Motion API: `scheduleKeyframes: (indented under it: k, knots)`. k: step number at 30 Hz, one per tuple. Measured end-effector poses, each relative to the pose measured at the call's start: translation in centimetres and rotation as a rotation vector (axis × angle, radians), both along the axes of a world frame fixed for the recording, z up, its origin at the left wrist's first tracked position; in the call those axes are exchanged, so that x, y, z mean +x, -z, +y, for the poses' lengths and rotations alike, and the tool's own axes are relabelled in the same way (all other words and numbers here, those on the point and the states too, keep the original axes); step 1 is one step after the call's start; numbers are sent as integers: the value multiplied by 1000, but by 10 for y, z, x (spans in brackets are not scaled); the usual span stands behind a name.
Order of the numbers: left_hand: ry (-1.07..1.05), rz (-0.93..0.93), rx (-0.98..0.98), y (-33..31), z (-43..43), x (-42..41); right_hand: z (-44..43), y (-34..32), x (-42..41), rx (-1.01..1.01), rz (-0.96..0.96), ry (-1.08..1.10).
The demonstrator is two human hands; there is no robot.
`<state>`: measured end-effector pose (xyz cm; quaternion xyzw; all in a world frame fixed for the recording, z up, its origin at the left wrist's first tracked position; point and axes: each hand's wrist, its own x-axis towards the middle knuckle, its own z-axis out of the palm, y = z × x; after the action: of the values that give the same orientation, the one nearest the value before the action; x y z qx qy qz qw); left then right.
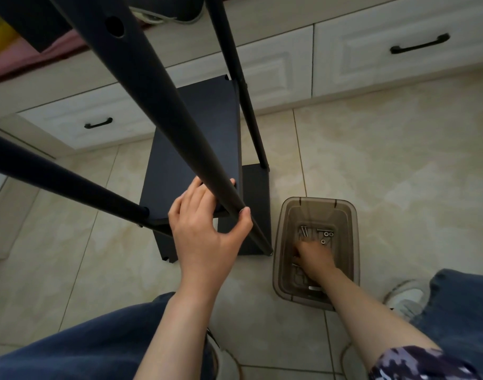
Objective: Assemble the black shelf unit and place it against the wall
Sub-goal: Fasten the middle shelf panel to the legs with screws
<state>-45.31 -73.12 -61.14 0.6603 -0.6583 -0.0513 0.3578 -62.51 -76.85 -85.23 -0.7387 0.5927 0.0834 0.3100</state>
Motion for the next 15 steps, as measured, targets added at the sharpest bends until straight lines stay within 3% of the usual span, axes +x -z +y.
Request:
scheduleKeyframes:
  k: [7, 15]
  knots:
    - [-8, -7, -1, 0, 1, 1, -8, 0, -7, 10, -63, 30]
    - [-16, -1, 11, -1, -1, 0, -53, -27, -42, 46, -168, 324]
